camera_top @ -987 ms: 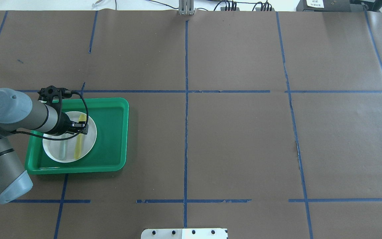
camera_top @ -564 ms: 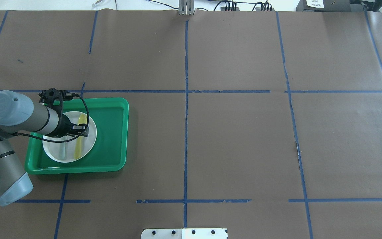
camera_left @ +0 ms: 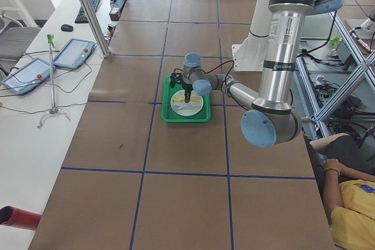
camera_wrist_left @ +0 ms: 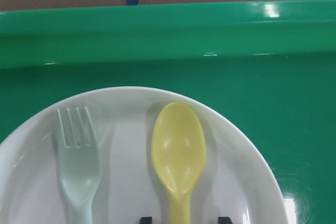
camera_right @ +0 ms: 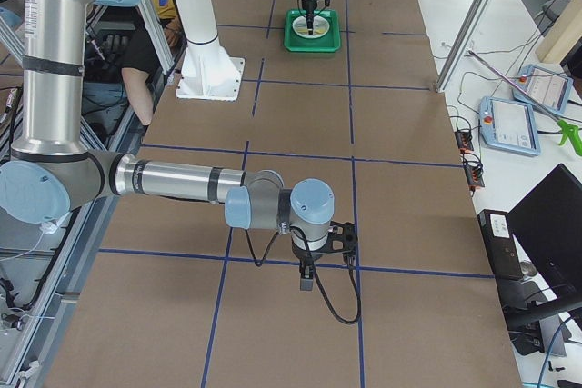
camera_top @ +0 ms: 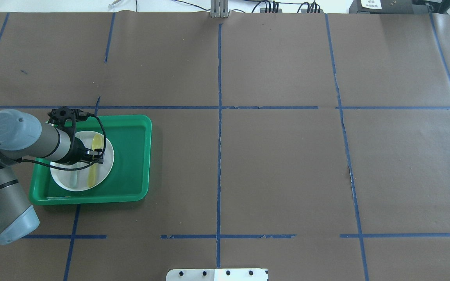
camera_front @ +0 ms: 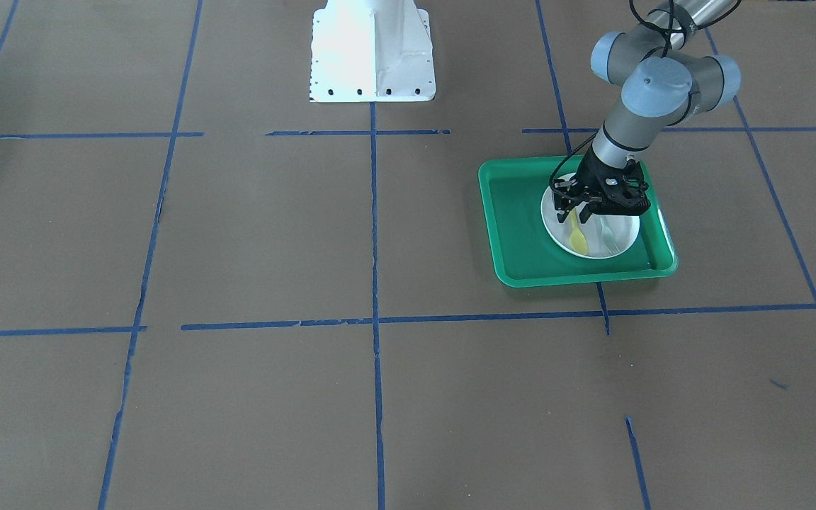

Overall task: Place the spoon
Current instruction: 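Lower the left gripper and close it on the yellow spoon, then lift the yellow spoon off the plate with the left gripper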

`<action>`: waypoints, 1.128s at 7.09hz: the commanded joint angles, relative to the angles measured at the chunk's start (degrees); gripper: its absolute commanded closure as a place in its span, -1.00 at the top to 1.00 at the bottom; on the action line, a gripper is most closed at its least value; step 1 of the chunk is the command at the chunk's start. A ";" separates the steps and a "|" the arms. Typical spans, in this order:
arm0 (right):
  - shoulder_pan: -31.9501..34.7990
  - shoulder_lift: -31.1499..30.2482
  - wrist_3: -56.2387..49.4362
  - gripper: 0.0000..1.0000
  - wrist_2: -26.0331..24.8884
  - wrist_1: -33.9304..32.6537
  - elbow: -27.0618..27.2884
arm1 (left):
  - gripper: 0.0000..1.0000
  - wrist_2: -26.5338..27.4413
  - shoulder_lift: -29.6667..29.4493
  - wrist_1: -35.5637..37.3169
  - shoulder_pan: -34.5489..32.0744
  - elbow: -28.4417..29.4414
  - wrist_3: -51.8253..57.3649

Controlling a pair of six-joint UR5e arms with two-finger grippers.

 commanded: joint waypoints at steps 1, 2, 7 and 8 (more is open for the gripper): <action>0.00 0.00 0.01 1.00 0.00 0.09 0.00 | -1.00 -0.30 0.33 0.18 -0.14 -0.40 0.00; 0.00 0.00 0.01 1.00 0.00 0.09 0.00 | -1.00 -0.30 0.42 0.27 -0.15 -0.49 0.00; 0.00 0.00 0.01 1.00 0.00 0.00 0.00 | -1.00 0.13 -3.69 11.68 -0.68 -6.39 -4.01; 0.00 0.00 0.01 1.00 0.00 0.00 0.00 | -1.00 0.13 -8.06 14.05 -0.32 -4.47 -6.92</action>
